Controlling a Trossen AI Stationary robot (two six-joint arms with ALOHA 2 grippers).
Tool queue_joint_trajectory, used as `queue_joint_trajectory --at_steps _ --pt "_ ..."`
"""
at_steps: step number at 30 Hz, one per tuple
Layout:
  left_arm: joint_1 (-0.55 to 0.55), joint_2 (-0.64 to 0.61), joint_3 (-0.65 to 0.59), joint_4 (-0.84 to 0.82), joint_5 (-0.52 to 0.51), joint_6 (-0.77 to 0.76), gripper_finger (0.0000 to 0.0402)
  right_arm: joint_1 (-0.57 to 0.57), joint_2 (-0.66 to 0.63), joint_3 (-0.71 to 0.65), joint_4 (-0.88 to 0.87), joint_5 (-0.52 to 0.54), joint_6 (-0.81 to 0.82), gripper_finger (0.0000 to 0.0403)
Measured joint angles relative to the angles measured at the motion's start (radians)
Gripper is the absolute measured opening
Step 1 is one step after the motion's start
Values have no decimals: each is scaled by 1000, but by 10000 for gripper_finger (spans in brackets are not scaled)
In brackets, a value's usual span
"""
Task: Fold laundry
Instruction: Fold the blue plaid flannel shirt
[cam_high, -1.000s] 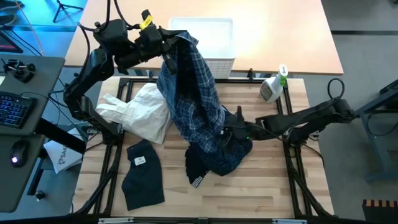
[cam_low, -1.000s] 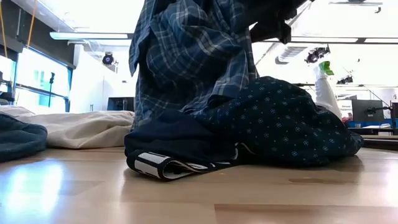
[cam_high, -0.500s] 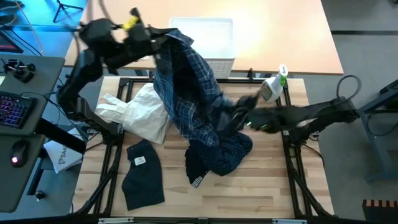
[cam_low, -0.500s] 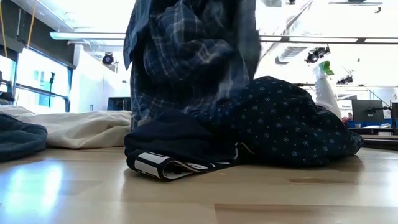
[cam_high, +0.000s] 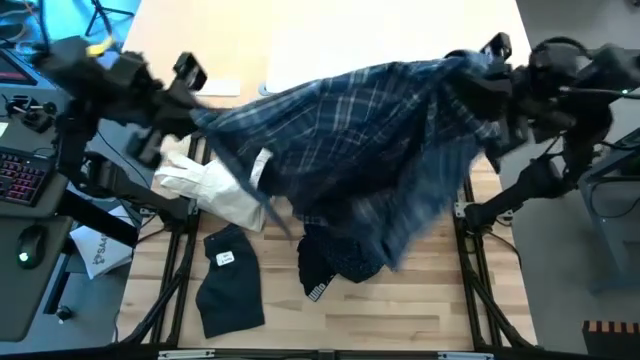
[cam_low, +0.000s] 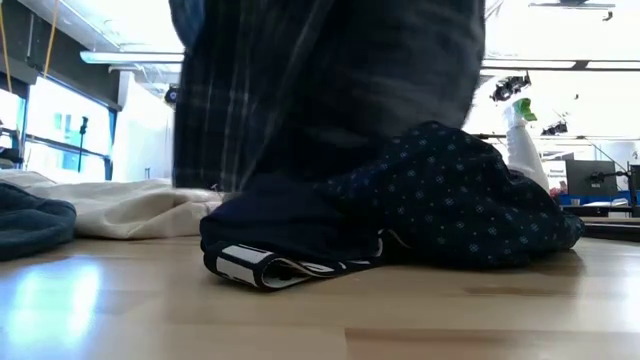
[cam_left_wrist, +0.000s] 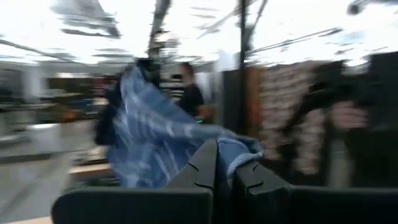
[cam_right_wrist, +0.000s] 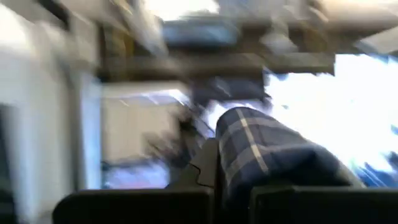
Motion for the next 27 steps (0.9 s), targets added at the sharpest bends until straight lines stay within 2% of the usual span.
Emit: queue_joint_trajectory --at_steps 2,4,8,11,13,15,20,22,27 --pt "-24 -20 1 -22 -10 -14 0 -30 -29 -83 158 -154 -11 1" --pt "-39 -32 1 -85 -99 -2 0 -83 -33 -113 176 -216 20 1" --pt "-46 -52 -11 -373 -391 -10 0 -212 -17 -119 3 -173 153 1" --pt "-46 -51 -63 -653 -590 -125 0 -290 17 -119 -164 -188 244 1" --pt "-46 -49 -131 -809 -672 -220 0 -329 50 -122 -289 -207 260 0" --pt "-46 -49 -226 -903 -699 -308 0 -353 80 -124 -399 -211 257 0" --pt "-55 -91 -527 -786 -641 -357 1 -380 157 -122 -568 -214 252 0" --pt "-63 -95 -620 -803 -609 -357 8 -379 186 -122 -611 -244 234 0" --pt "-36 -108 -730 -901 -582 -356 63 -378 205 -122 -665 -338 194 0"
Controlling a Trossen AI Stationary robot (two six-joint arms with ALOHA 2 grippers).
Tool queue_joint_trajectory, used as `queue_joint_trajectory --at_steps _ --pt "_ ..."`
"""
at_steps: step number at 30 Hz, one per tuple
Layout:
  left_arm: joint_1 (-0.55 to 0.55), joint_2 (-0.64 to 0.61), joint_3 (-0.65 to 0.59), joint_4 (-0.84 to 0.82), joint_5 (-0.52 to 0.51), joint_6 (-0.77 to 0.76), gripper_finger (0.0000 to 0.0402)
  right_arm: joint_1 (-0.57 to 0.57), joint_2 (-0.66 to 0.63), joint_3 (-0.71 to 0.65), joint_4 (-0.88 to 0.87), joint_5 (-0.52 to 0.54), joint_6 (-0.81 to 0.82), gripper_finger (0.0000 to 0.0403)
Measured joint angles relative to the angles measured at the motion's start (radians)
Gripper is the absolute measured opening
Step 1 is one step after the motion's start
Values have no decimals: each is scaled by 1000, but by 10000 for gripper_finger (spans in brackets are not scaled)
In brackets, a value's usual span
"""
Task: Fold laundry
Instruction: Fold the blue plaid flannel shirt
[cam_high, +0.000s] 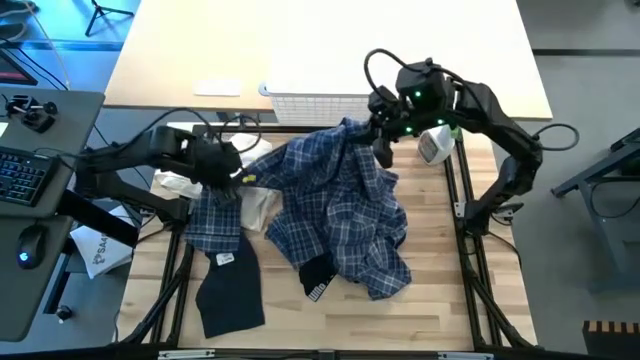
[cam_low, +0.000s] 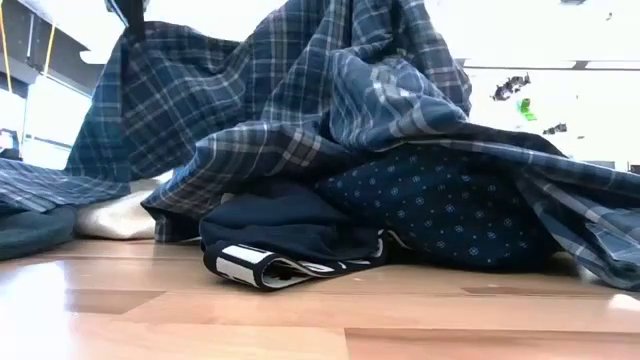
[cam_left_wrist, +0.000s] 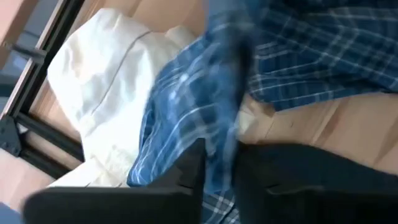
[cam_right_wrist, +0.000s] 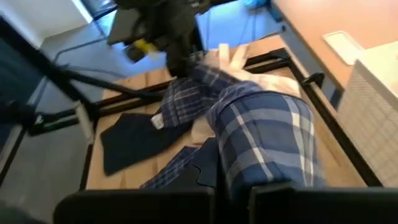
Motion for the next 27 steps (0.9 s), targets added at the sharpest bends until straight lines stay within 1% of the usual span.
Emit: queue_joint_trajectory --at_steps 4,7,9,12,16,19,21,25,27 --pt "33 -26 33 61 35 26 125 0 -5 0 -10 -21 -13 0" --pt "43 -49 84 155 41 57 167 0 -25 0 -11 -22 -20 0" --pt "49 -69 107 288 41 120 189 0 -39 1 -12 -32 -42 0" --pt "63 -86 106 525 43 246 215 2 -48 1 -10 -79 -78 0" --pt "99 -39 100 743 91 340 235 4 -55 1 -7 -106 -98 0" --pt "108 33 98 828 107 406 243 4 -55 1 -6 -108 -99 0" --pt "114 80 98 856 129 428 247 4 -55 1 -6 -111 -99 0" --pt "148 160 98 843 230 411 249 7 -58 1 -5 -138 -92 0" --pt "155 192 98 844 246 399 247 18 -59 1 -6 -137 -92 0"
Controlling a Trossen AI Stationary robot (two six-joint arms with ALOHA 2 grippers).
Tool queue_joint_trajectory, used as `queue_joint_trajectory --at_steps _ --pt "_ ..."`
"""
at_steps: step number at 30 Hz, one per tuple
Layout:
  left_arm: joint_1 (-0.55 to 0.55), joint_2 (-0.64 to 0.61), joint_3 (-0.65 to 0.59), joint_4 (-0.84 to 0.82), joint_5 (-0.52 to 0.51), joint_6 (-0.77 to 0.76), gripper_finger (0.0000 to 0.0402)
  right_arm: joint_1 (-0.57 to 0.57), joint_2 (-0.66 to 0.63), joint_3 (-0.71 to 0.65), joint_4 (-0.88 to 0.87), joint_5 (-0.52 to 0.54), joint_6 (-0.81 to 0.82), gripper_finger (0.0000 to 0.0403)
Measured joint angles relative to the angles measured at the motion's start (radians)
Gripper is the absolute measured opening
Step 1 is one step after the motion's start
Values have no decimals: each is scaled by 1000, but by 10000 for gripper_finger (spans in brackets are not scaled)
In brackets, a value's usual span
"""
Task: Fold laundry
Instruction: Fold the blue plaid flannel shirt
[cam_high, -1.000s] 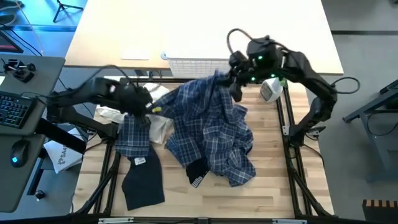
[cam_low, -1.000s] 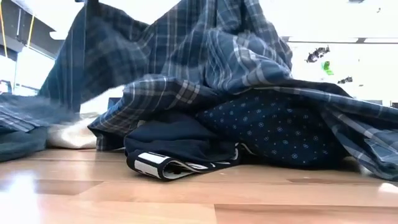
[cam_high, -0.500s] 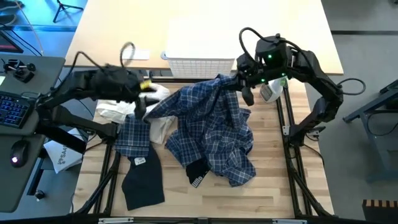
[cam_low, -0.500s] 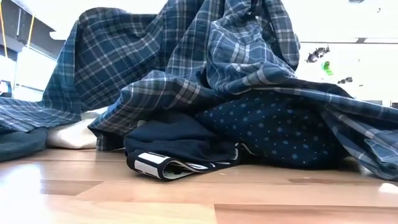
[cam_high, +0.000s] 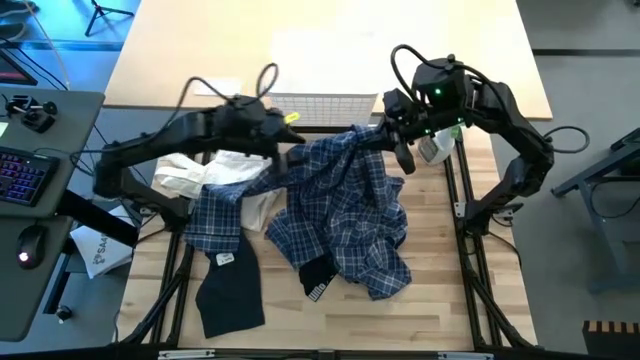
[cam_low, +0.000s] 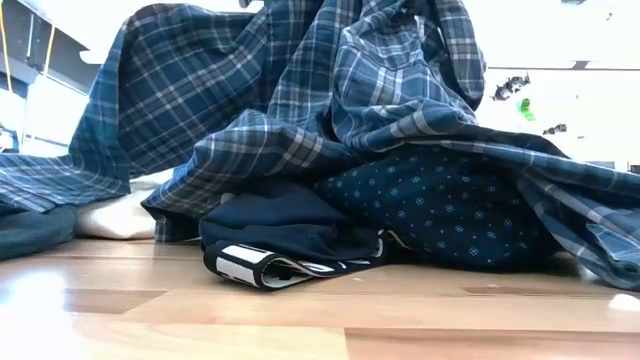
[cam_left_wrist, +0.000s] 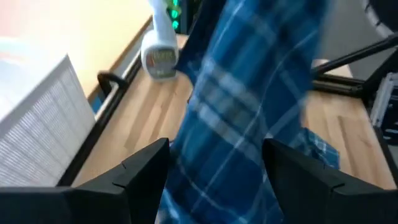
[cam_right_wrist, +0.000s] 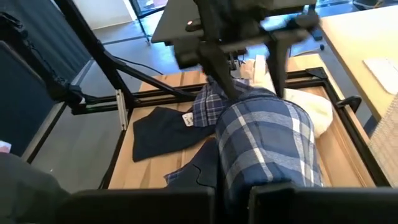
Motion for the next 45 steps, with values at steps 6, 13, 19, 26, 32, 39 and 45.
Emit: queue_joint_trajectory --at_steps 6,13,19,26,32,39,45 --pt "9 45 0 2 7 56 189 46 -3 0 -13 0 -2 0" --pt "7 22 0 1 55 96 14 61 -3 0 -14 95 -8 9" --pt "7 -43 0 3 10 46 3 15 -22 0 -22 186 45 80" --pt "8 -139 0 8 -120 10 1 -47 -133 1 -115 245 185 192" --pt "8 -193 1 47 -207 2 1 -12 -191 -27 -346 341 322 227" --pt "8 -209 1 85 -224 19 0 137 -317 -548 -152 352 520 223" --pt "8 -201 1 85 -224 21 0 215 -377 -1039 293 227 747 220"
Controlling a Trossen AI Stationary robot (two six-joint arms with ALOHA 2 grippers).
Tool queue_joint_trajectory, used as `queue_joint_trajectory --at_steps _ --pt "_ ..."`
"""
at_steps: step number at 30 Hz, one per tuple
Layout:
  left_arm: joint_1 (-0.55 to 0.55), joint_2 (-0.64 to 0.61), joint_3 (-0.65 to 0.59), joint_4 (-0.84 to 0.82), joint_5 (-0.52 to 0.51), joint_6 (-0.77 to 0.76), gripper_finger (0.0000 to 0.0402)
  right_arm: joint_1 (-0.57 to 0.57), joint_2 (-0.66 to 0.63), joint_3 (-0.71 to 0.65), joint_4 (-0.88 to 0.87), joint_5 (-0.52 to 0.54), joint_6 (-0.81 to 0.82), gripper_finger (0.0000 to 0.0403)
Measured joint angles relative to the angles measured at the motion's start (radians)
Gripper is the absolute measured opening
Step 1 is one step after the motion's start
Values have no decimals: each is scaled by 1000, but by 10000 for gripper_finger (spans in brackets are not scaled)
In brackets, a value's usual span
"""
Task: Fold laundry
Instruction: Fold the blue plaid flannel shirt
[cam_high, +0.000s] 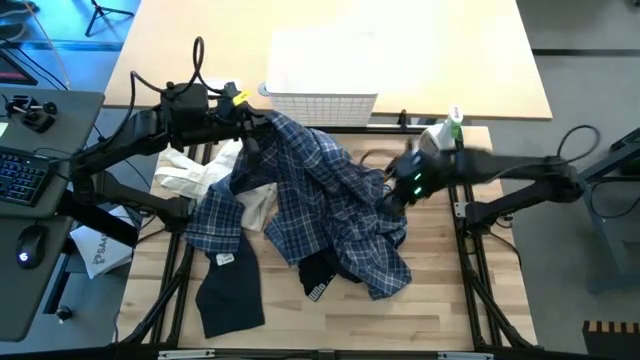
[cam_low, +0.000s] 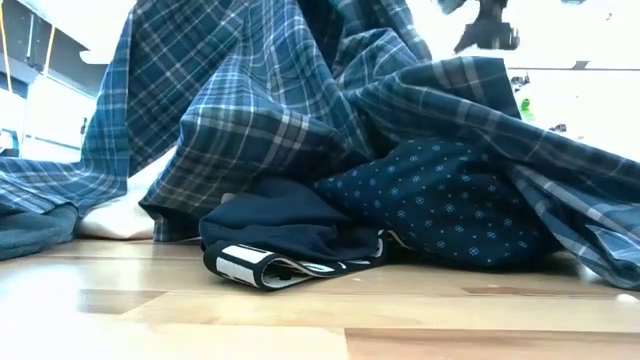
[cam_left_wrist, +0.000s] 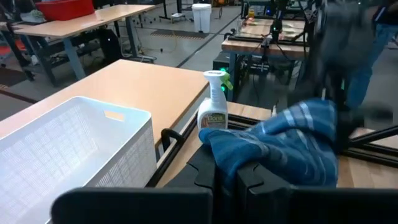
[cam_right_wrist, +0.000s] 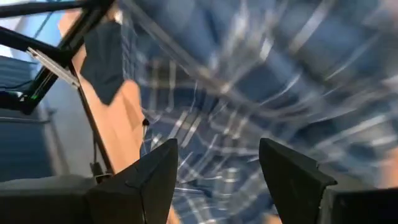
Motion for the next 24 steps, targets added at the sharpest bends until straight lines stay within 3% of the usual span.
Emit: queue_joint_trajectory --at_steps 3,5,11,18,24 --pt "0 5 0 1 0 5 0 34 18 -170 263 16 99 220" --pt "0 6 0 1 0 7 0 44 44 -249 389 80 158 220" --pt "0 7 0 9 0 8 0 42 149 -337 525 255 216 185" --pt "0 2 15 25 1 4 0 4 178 -245 452 226 89 16" --pt "0 1 194 33 74 -44 0 -10 46 110 -47 279 -2 4"
